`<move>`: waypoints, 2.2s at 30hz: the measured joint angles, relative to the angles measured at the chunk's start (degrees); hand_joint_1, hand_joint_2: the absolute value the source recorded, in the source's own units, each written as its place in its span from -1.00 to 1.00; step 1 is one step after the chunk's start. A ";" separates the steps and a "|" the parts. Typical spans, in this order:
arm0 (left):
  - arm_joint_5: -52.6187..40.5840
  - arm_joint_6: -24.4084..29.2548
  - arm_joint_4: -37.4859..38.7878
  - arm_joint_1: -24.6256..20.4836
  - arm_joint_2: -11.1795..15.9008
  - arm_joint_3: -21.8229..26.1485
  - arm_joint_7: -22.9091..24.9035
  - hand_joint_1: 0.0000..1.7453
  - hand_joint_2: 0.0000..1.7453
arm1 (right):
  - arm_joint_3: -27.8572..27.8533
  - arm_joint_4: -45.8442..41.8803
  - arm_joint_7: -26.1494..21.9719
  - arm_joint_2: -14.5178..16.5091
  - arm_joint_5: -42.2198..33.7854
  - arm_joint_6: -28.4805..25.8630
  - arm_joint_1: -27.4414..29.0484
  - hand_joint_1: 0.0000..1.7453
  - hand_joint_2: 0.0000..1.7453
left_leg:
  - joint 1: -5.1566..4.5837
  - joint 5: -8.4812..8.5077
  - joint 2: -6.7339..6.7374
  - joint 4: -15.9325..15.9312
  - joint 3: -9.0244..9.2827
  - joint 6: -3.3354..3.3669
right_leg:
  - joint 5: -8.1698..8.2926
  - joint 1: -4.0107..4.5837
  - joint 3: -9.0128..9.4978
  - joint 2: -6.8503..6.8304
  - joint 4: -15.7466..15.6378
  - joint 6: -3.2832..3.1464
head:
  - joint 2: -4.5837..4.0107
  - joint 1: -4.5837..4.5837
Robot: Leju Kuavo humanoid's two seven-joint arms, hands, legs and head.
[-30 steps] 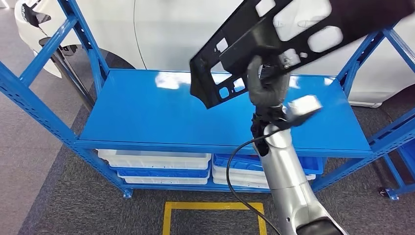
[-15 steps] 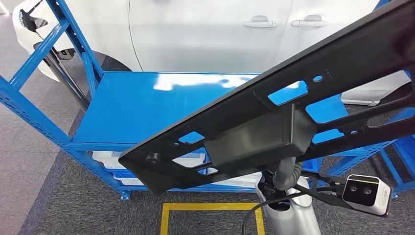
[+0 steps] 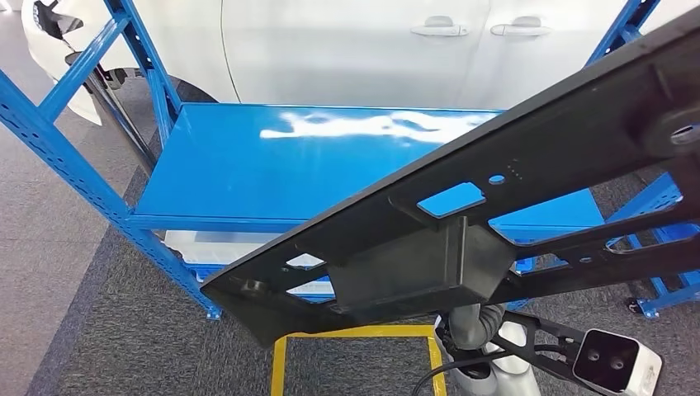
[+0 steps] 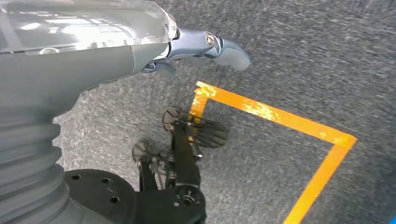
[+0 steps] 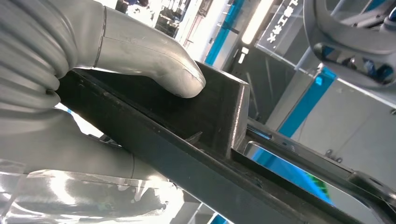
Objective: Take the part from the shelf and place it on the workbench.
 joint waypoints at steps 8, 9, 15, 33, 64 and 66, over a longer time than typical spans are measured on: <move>-0.86 -0.23 0.00 0.39 -0.09 -0.10 1.21 -1.00 1.00 | -1.17 -1.34 0.00 -0.58 -0.95 0.99 0.65 1.00 1.00 | 0.36 -7.14 -0.08 7.38 -2.79 -2.37 | 4.37 0.29 -2.50 -0.24 -2.98 -3.01 | 0.00 -0.01; -1.10 -0.19 0.00 0.41 -0.13 -0.14 1.39 -1.00 1.00 | -1.46 -1.34 0.00 -0.64 -1.27 1.33 0.74 1.00 1.00 | 0.37 -9.54 -0.08 11.25 -3.44 -2.53 | 5.03 0.39 -3.39 -0.26 -2.91 -3.08 | 0.00 -0.01; -1.95 -0.03 0.00 0.18 -0.16 -0.83 1.78 -1.00 1.00 | -2.34 -1.50 0.00 -1.09 -0.97 1.08 1.02 1.00 1.00 | 0.19 -7.38 -0.13 4.46 7.62 -1.77 | 8.31 0.76 -8.36 -0.26 -1.52 -2.37 | 0.00 -0.01; -1.14 2.09 0.00 0.35 -1.51 -1.33 3.65 -1.00 1.00 | -2.42 -0.18 0.02 -3.80 -2.23 2.01 2.26 1.00 1.00 | -0.26 -0.17 0.48 -0.95 1.51 -0.88 | 0.14 0.41 2.03 -0.23 -3.11 -0.83 | 0.00 0.00; -3.54 8.56 -0.02 0.01 0.28 -1.40 3.01 -1.00 1.00 | -10.02 0.86 0.00 -1.67 -1.64 9.29 3.34 1.00 1.00 | -0.75 -4.17 3.69 -1.07 5.83 -0.37 | 4.09 1.05 -3.27 -2.72 -1.92 -1.68 | 0.00 0.00; -4.09 9.22 -0.03 -0.14 0.49 -1.55 3.01 -1.00 1.00 | -10.01 0.25 0.00 -1.61 -1.43 8.29 3.75 1.00 1.00 | -0.67 -4.74 3.38 -0.63 5.63 -1.05 | 4.63 0.69 -3.33 -1.74 -2.44 -2.24 | 0.00 0.01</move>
